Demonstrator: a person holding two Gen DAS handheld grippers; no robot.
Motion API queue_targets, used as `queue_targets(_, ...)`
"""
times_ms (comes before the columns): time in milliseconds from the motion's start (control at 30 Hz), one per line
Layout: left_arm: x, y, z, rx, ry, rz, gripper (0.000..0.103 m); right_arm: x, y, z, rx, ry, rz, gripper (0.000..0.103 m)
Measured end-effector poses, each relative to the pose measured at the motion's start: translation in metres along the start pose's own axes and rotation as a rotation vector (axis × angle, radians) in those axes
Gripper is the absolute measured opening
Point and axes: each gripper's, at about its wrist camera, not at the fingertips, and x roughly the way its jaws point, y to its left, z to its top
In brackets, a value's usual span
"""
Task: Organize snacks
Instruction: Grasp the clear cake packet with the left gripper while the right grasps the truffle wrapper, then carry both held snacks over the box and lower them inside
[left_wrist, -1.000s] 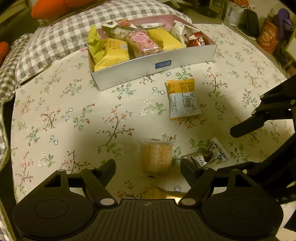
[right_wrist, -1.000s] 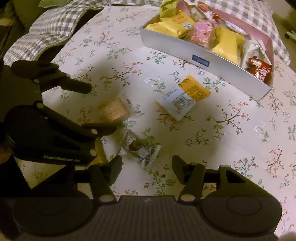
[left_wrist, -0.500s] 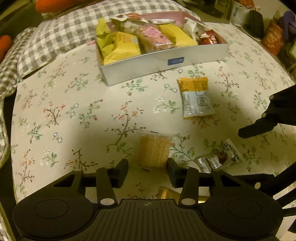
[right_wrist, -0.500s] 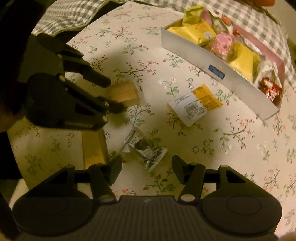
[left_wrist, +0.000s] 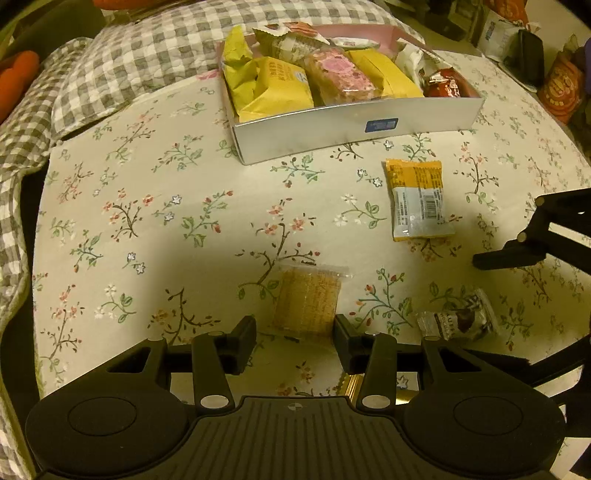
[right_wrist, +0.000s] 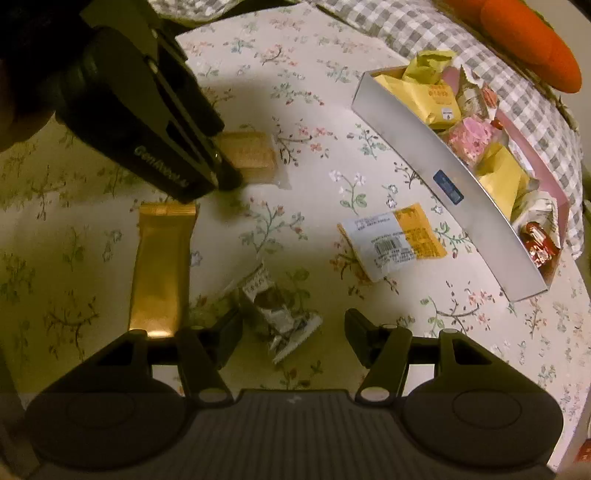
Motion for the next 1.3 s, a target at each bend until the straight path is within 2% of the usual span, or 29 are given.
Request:
queue_targets(167, 0.001, 0.002, 0.0, -0.008, 0.004, 0.014, 0.043, 0.003, -0.001, 0.003, 0.021, -0.023, 0.025, 0.053)
queue_targets(367, 0.001, 0.003, 0.0, -0.014, 0.001, 0.018, 0.043, 0.005, -0.003, 0.005, 0.089, -0.004, 0.103, 0.024)
queue_targets(467, 0.001, 0.003, 0.001, -0.015, -0.003, 0.021, 0.043, 0.005, 0.0, 0.007, 0.084, 0.002, 0.102, 0.021)
queue_targets(667, 0.004, 0.004, 0.005, -0.03, 0.0, 0.01, 0.043, 0.002, -0.008, 0.009, 0.147, -0.003, 0.109, 0.018)
queue_targets(767, 0.009, 0.0, 0.008, -0.016, -0.005, 0.031, 0.042, 0.007, -0.011, 0.011, 0.173, 0.0, 0.122, 0.018)
queue_targets(867, 0.007, 0.0, 0.011, -0.025, -0.011, 0.004, 0.034, 0.004, -0.015, 0.014, 0.201, 0.002, 0.091, 0.018)
queue_targets(1167, 0.003, 0.012, 0.013, -0.066, -0.017, 0.011, 0.033, -0.016, -0.044, 0.004, 0.352, -0.045, 0.07, 0.018)
queue_targets(1300, -0.007, 0.016, 0.016, -0.088, -0.045, 0.002, 0.032, -0.023, -0.051, 0.003, 0.402, -0.069, 0.071, 0.018)
